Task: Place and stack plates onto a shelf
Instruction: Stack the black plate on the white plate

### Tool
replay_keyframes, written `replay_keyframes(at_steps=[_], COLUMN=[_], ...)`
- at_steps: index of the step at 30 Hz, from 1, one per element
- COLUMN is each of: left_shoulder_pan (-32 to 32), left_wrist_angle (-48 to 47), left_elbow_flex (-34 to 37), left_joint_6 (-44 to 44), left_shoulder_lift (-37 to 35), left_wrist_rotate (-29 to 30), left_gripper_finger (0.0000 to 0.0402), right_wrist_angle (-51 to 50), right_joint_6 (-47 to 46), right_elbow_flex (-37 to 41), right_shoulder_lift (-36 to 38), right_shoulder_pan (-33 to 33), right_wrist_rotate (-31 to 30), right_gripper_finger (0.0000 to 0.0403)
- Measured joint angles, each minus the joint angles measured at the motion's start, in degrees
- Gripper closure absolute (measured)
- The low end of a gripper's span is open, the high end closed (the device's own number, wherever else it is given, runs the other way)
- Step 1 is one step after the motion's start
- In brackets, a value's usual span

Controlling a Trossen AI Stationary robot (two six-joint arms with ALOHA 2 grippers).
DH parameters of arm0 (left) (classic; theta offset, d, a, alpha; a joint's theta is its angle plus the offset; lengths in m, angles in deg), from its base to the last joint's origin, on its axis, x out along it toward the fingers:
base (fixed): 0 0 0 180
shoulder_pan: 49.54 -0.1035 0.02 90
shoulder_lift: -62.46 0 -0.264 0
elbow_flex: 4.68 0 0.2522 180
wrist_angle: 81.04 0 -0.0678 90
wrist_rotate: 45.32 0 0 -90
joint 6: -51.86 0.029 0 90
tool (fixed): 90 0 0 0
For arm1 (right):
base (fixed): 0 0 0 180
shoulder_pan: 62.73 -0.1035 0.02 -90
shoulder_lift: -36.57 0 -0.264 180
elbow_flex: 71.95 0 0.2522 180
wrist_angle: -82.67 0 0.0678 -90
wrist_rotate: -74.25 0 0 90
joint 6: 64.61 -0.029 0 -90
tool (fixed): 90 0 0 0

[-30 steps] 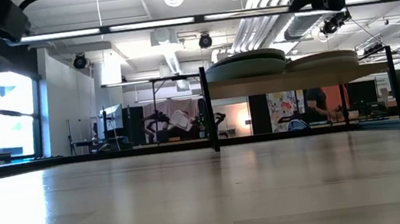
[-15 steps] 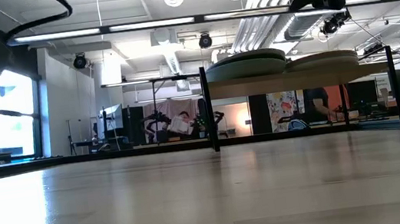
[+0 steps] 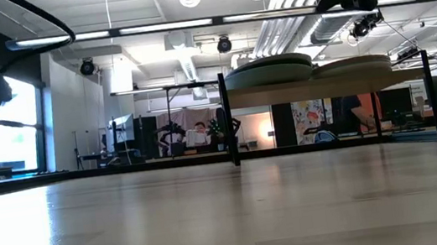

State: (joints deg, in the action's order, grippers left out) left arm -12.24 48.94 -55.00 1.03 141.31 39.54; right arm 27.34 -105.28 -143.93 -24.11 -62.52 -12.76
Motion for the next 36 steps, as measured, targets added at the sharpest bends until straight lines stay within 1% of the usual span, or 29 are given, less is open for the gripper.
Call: replay_keyframes(at_steps=[5, 7, 9, 12, 15, 17, 22, 29, 32, 36], left_shoulder_pan=[0.0, 0.0, 0.0, 0.0, 0.0, 0.0, -0.06, -0.2, -0.97, -2.74], left_wrist_angle=[3.35, 3.66, 3.57, 3.61, 4.28, 5.62, 7.57, 6.96, 5.17, 0.16], left_elbow_flex=[1.27, 1.28, 1.28, 1.28, 1.28, 1.23, 1.21, 0.4, -1.45, -5.39], left_joint_6=[-0.04, -0.07, -0.21, -1.53, -2.84, -3.34, -4.55, -8.31, -8.89, -8.22], left_shoulder_lift=[0.0, 0.0, 0.0, 0.0, 0.0, -0.02, -0.02, -0.02, -0.02, 0.0], left_wrist_rotate=[-0.33, -0.33, -0.32, -0.55, -2.07, -2.99, -3.11, -3.32, -2.79, -0.26], left_gripper_finger=[0.0286, 0.0293, 0.0307, 0.0339, 0.0377, 0.0393, 0.0394, 0.0399, 0.04, 0.04], right_wrist_angle=[0.0, 0.02, 0.01, 0.02, 0.02, 0.02, 0.02, 0.03, 0.02, 0.02], right_joint_6=[0.0, 0.0, 0.0, 0.0, -0.01, 0.0, 0.0, -0.22, -1.76, -1.81], right_elbow_flex=[0.0, 0.0, 0.0, 0.0, 0.0, 0.0, 0.0, 0.0, 0.0, 0.0], right_shoulder_lift=[0.0, 0.0, 0.0, 0.0, 0.0, 0.0, 0.0, 0.0, 0.0, 0.0], right_shoulder_pan=[0.0, 0.0, 0.0, 0.0, 0.01, 0.0, 0.0, 0.0, 0.0, 0.0], right_wrist_rotate=[-0.02, -0.02, -0.08, -1.13, -1.38, -1.39, -1.38, -1.32, -1.01, -0.92], right_gripper_finger=[0.0279, 0.0279, 0.0279, 0.0279, 0.0279, 0.0279, 0.0279, 0.0279, 0.0279, 0.0279])
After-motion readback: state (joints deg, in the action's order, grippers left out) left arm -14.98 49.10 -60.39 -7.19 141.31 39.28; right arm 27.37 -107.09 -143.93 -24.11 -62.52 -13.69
